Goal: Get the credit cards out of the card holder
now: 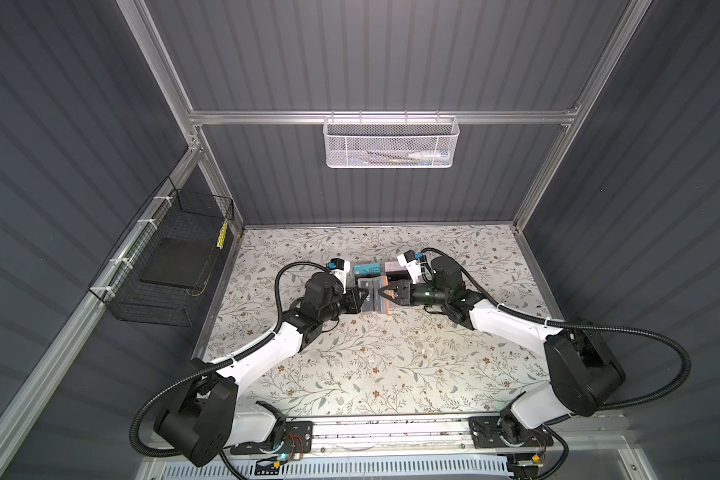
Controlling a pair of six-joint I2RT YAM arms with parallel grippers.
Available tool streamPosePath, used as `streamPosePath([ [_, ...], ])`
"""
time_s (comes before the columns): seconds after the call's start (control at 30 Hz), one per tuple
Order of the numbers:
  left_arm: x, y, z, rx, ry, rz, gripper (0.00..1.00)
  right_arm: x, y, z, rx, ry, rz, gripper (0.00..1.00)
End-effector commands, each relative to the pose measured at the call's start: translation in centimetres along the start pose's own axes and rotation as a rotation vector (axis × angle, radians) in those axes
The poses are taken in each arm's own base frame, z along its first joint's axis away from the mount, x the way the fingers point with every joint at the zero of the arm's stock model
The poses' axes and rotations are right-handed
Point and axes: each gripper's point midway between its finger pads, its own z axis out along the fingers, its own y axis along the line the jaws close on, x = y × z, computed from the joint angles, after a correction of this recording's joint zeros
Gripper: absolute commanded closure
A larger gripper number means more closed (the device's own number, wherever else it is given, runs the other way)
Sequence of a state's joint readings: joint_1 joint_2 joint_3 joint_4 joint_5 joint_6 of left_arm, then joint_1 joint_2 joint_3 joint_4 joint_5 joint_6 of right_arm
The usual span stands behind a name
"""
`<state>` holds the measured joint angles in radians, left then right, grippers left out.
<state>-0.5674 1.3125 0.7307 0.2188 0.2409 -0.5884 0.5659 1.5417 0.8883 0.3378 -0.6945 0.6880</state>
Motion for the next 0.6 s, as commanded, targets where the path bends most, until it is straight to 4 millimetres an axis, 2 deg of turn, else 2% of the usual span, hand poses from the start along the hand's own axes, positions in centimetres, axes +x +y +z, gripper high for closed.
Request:
streamPosePath([
  [0.0, -2.3, -2.7, -1.2, 0.107, -0.075, 0.017, 1.0, 0.8, 0.4, 0.5, -0.016, 0.035, -0.012, 0.76],
  [0.57, -3.0, -3.0, -2.2, 0.17, -0.107, -0.008, 1.0, 1.1, 0.8, 0.8, -0.035, 0.053, -0.019, 0.72],
])
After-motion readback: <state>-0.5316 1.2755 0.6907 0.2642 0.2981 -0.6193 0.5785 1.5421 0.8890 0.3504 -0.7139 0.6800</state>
